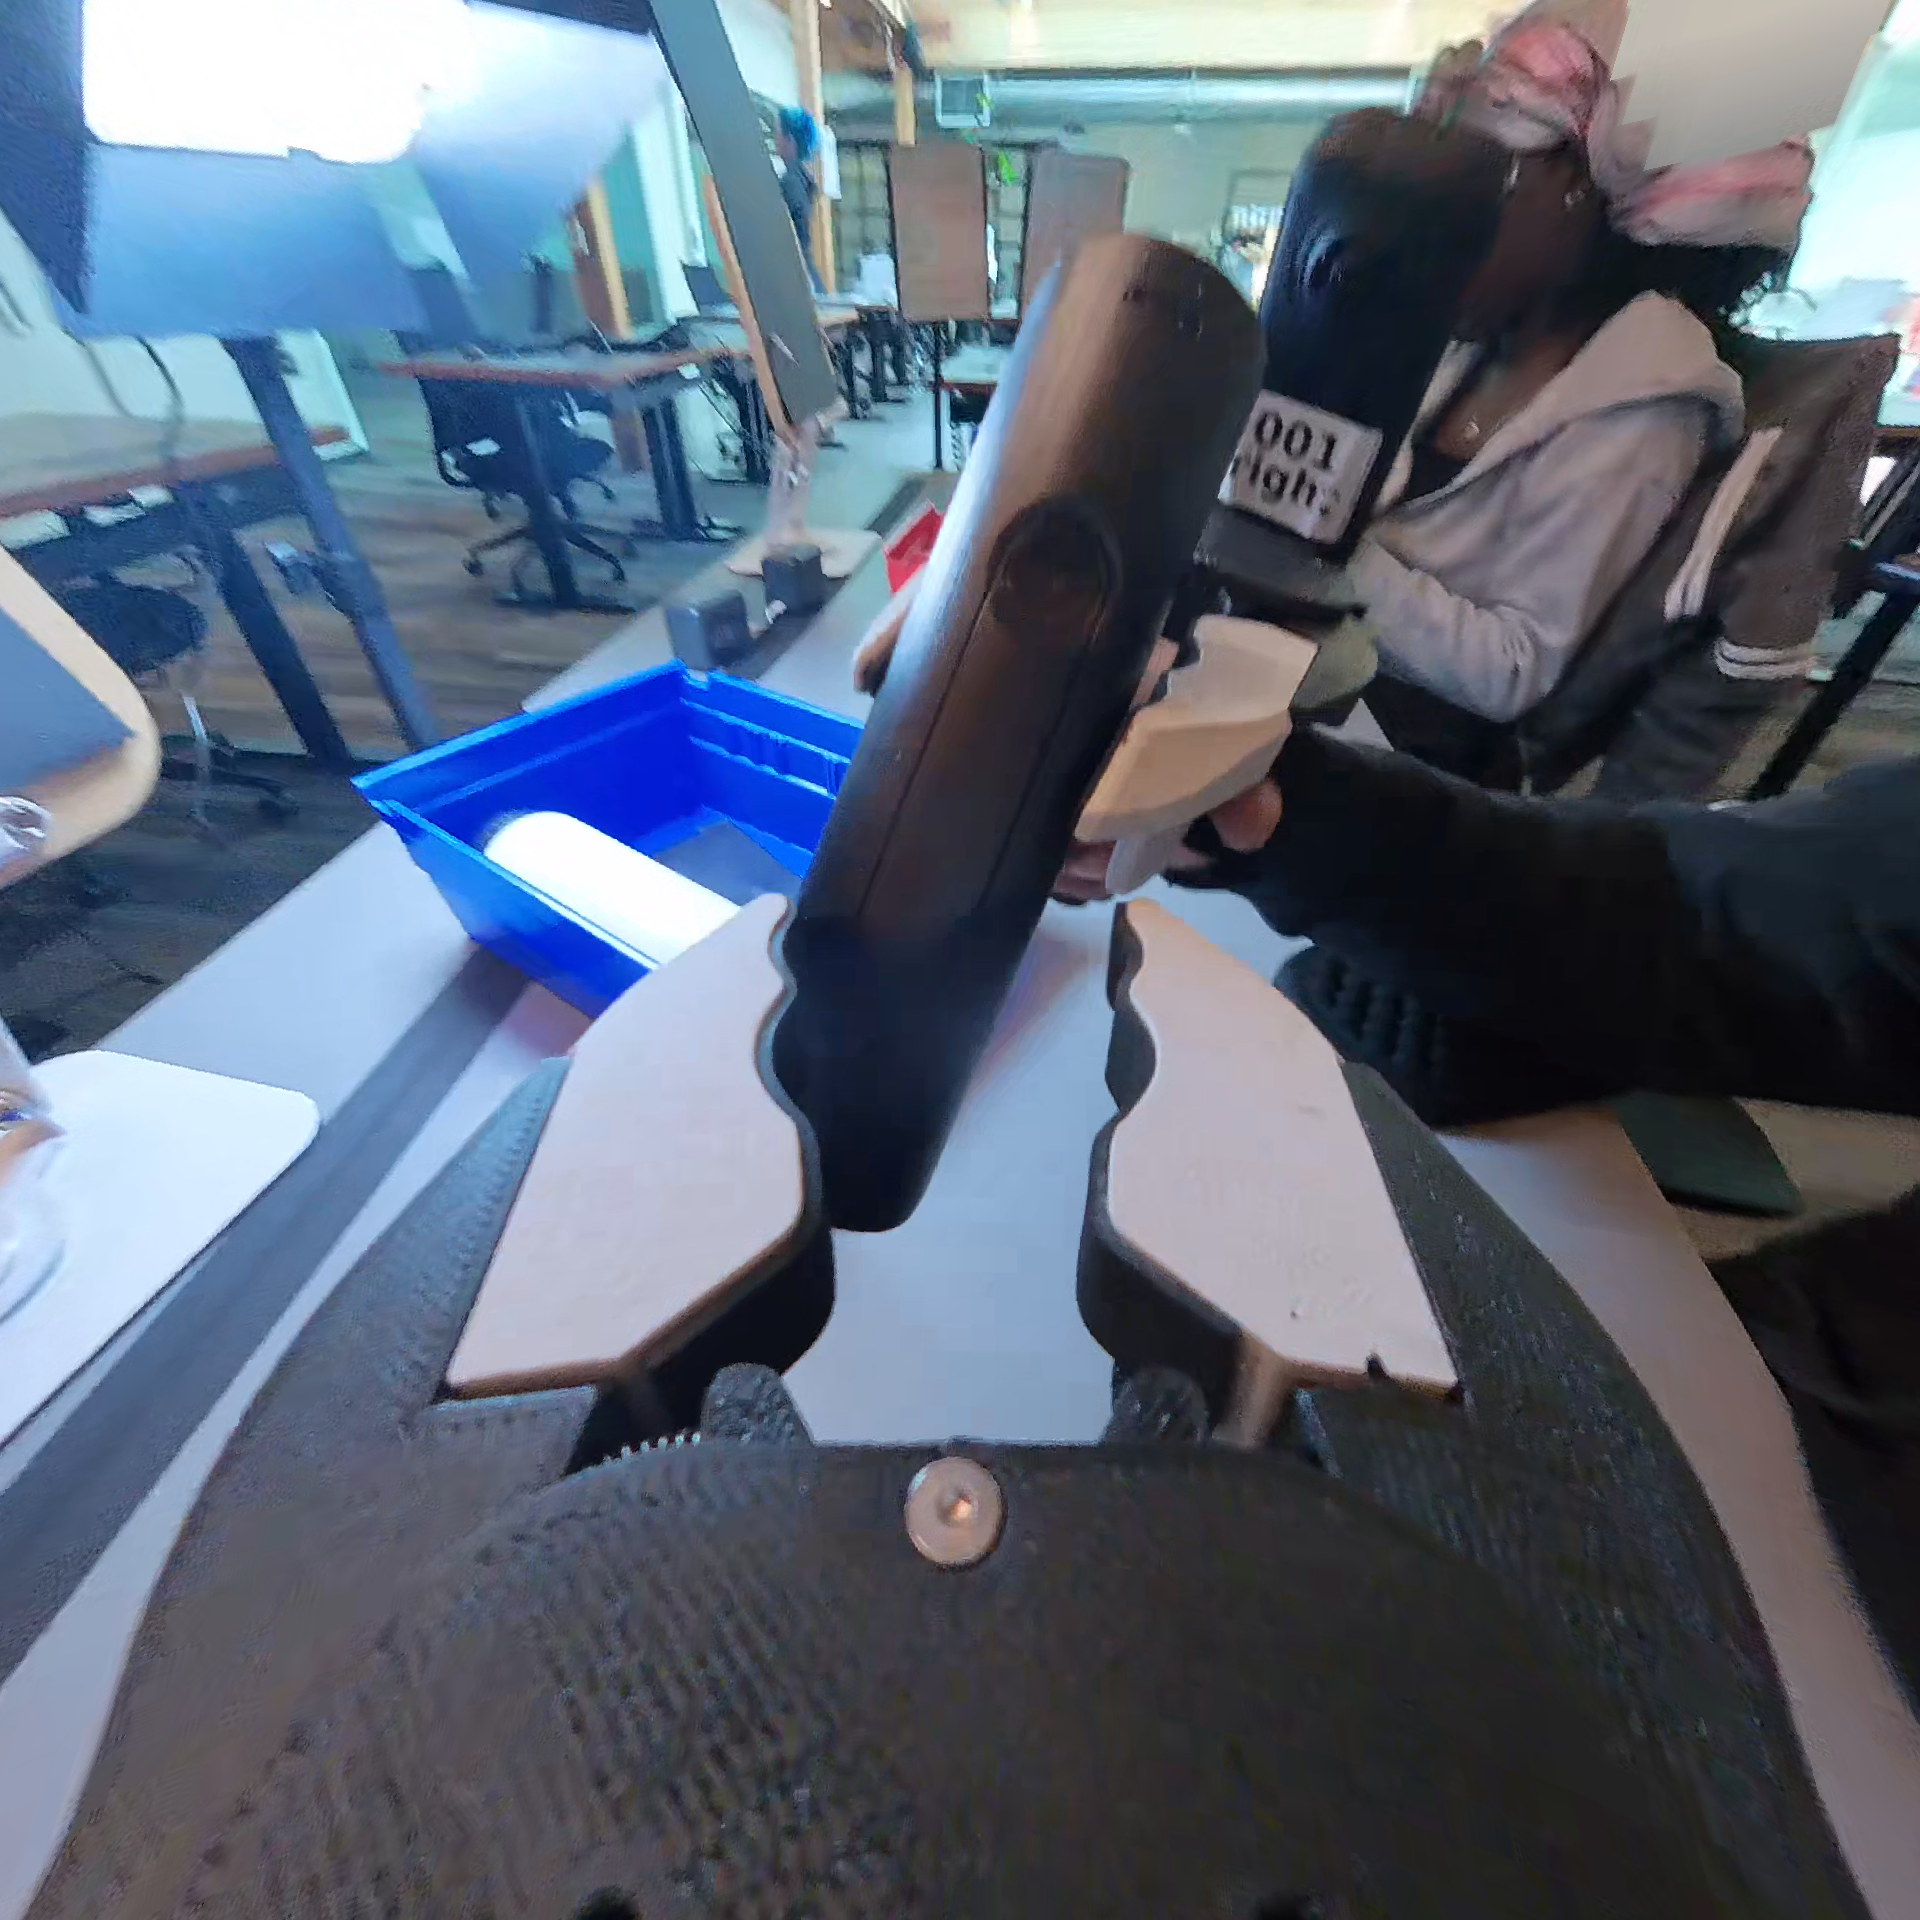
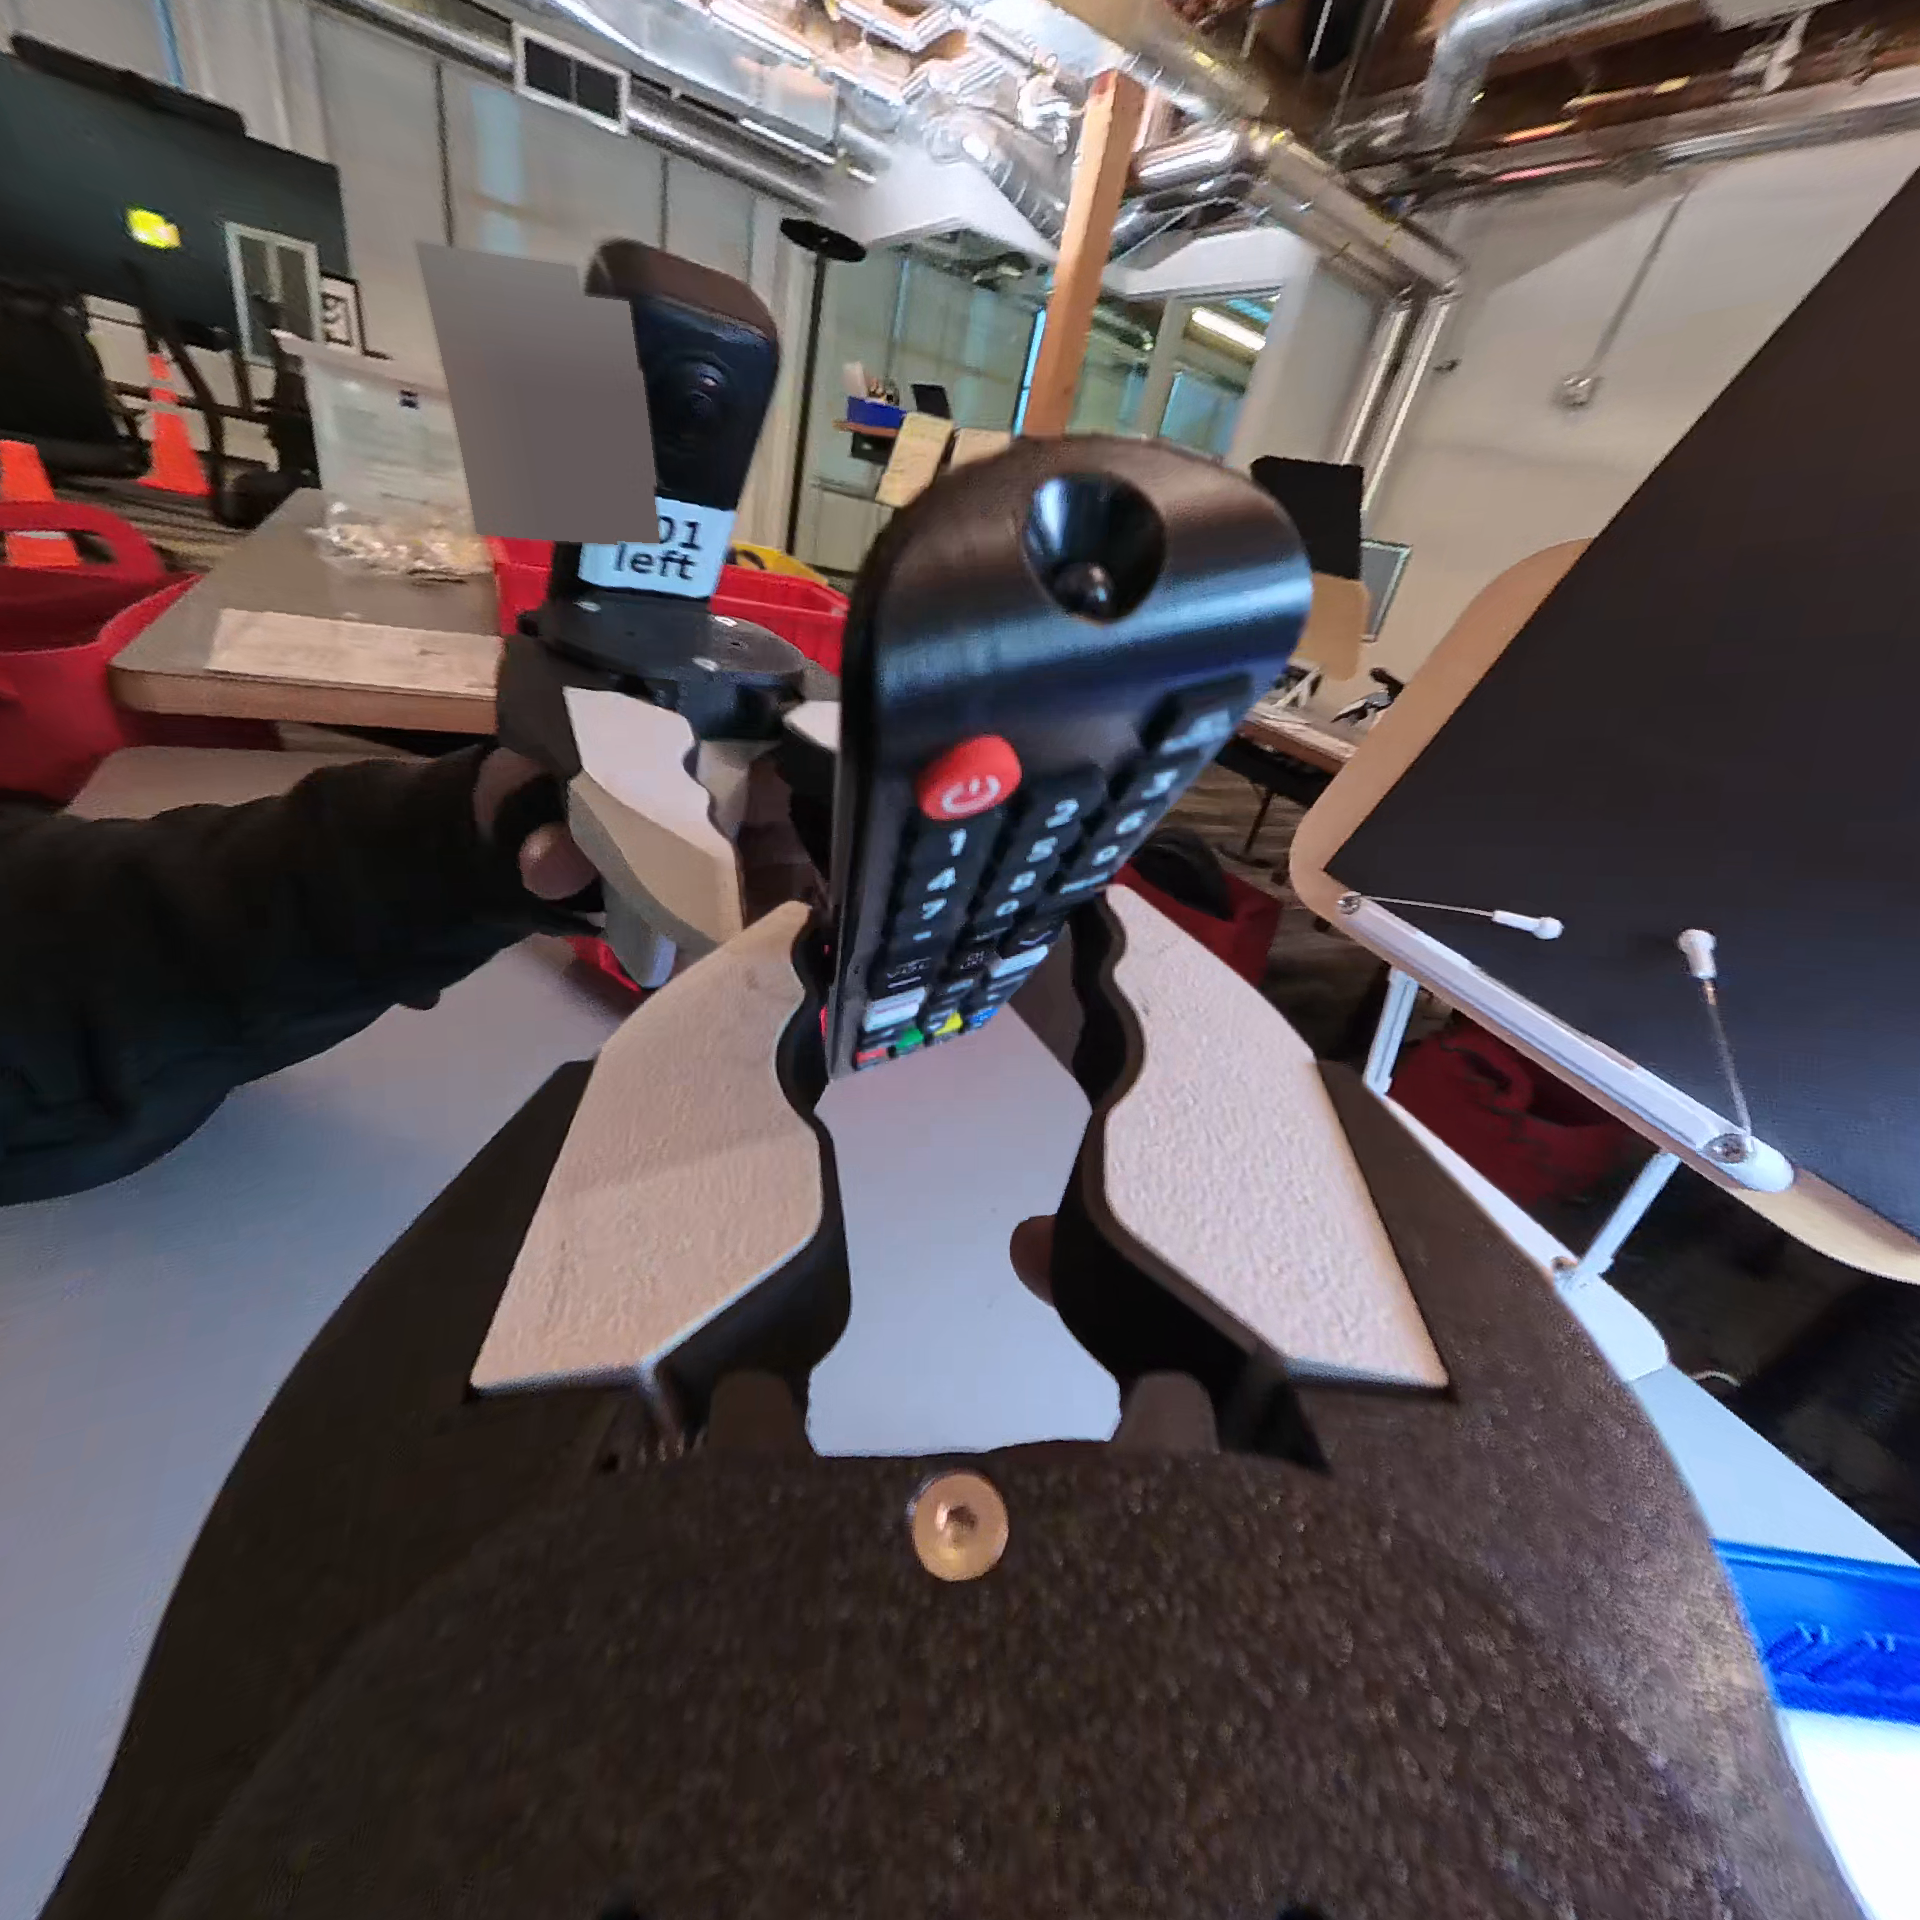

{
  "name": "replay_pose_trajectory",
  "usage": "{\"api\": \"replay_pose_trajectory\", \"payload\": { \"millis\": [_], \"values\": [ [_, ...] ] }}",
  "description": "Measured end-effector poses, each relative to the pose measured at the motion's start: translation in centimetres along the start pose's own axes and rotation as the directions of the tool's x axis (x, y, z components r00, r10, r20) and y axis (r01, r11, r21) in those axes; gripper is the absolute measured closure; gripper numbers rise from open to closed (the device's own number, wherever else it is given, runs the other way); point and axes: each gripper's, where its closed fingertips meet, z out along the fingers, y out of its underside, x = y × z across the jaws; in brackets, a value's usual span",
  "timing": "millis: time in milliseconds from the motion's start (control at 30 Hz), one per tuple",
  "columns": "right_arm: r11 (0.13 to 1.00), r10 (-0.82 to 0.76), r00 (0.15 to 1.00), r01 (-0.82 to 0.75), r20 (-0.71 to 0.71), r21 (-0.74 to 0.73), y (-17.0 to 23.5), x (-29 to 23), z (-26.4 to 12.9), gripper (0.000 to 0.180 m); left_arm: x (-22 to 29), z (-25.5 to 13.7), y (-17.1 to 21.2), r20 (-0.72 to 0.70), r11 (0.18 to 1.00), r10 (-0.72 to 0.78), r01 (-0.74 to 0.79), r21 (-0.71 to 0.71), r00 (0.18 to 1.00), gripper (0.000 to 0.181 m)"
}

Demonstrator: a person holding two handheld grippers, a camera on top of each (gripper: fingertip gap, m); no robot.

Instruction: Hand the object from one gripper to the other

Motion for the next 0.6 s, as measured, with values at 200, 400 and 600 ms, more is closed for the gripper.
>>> {"api": "replay_pose_trajectory", "payload": {
  "millis": [200,400,600],
  "values": [
    [1.0,-0.007,0.999,0.008,-0.05,0.025,0.2,0.1,0.5,0.135,-0.1,-0.5,-1.0,0.089,0.995,0.104,-0.103,-0.012,0.991,0.129],
    [0.981,-0.195,0.957,0.186,-0.214,-0.065,1.1,0.4,1.5,0.135,1.5,0.0,-3.1,0.147,0.982,0.177,-0.185,0.043,0.973,0.125],
    [0.858,-0.513,0.753,0.445,-0.412,-0.256,1.5,1.6,1.5,0.135,1.9,0.3,-4.5,0.31,0.947,0.291,-0.318,0.041,0.905,0.124]
  ]
}}
